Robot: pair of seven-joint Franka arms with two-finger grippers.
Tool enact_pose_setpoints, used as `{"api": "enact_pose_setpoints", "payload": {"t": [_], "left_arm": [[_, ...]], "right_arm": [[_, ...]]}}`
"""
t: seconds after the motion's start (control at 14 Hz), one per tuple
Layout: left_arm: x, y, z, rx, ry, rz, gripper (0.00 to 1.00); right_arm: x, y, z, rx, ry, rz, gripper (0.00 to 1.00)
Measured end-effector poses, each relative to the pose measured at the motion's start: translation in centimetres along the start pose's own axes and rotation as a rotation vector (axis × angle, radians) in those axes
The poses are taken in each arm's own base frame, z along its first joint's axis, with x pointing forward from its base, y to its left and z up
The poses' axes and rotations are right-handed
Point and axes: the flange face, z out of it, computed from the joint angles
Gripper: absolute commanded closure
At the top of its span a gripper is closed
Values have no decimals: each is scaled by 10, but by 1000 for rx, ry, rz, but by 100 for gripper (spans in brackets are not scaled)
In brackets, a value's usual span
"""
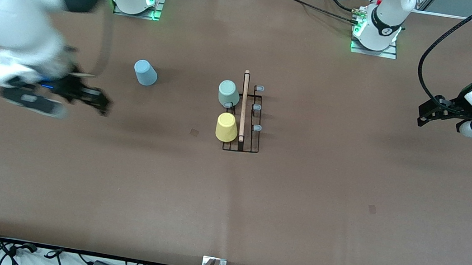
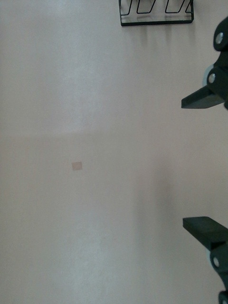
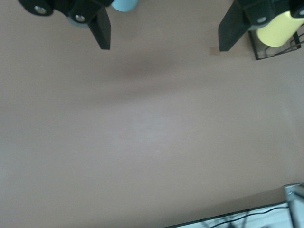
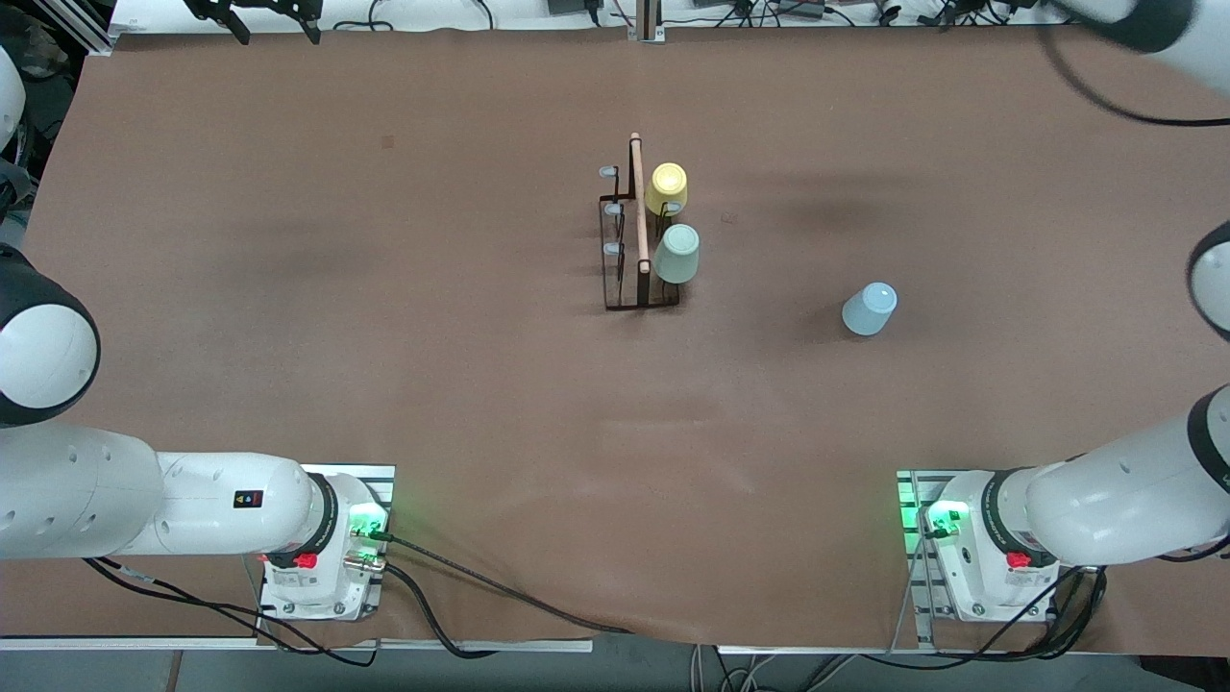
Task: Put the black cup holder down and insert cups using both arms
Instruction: 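Open the right gripper and withdraw it toward the light blue cup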
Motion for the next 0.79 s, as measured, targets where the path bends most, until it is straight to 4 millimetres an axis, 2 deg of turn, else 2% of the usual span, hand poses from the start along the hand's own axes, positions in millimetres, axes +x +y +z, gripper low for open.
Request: {"api": "enact_pose_setpoints", "payload": {"t": [0.14, 0.21, 0.36, 0.5, 0.79], "left_arm": [[0, 0, 0, 0, 0, 0, 0], [0, 0, 0, 0, 0, 0, 0], [0, 0, 0, 0, 0, 0, 0], [0, 0, 0, 0, 0, 0, 0], [0, 0, 0, 0, 0, 0, 0]], "right_arm": [[14, 72, -22, -9, -12, 35, 0], [16, 102, -31, -15, -20, 31, 0], [12, 145, -46, -28, -52, -26, 0], [6, 167, -57, -33, -77, -89, 0], [3, 165, -60, -31, -81, -146, 0]]}}
